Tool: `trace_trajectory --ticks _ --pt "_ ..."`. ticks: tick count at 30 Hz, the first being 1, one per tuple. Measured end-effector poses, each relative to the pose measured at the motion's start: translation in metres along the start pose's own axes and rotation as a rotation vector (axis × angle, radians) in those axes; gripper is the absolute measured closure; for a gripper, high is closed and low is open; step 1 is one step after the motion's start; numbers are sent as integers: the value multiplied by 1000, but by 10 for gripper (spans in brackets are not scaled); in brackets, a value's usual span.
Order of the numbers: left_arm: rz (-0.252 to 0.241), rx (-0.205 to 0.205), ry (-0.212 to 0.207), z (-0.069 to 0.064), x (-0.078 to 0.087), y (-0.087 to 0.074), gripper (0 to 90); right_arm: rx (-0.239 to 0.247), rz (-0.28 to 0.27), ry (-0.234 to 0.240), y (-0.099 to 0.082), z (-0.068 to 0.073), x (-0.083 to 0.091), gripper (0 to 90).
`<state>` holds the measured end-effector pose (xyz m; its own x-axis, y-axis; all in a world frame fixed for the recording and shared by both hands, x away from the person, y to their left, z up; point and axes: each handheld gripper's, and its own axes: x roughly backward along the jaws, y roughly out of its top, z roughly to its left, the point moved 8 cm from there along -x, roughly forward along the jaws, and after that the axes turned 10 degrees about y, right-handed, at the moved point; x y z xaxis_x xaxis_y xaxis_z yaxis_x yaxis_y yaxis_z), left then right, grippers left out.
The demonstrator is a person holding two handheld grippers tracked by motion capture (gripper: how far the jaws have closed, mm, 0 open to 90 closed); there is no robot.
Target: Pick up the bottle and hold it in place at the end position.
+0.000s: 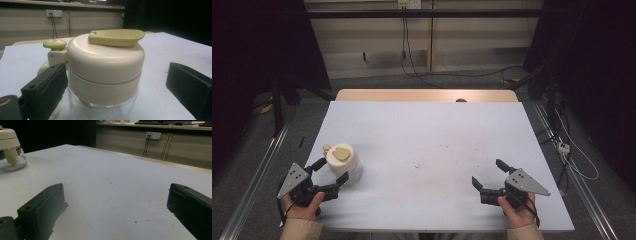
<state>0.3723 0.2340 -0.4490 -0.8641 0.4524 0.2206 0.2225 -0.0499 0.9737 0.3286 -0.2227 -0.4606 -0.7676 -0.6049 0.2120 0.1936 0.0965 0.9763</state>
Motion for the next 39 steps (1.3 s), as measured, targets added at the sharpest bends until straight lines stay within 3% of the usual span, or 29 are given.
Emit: trace_trajectory --ticks 18,28,39 --pt "58 -22 1 -1 -4 -8 33 3 3 5 0 1 0 12" --pt "112 -36 28 1 -9 -15 33 12 6 14 0 2 -1 12" --pt "150 -33 70 3 -27 -19 29 32 17 12 0 5 -1 12"
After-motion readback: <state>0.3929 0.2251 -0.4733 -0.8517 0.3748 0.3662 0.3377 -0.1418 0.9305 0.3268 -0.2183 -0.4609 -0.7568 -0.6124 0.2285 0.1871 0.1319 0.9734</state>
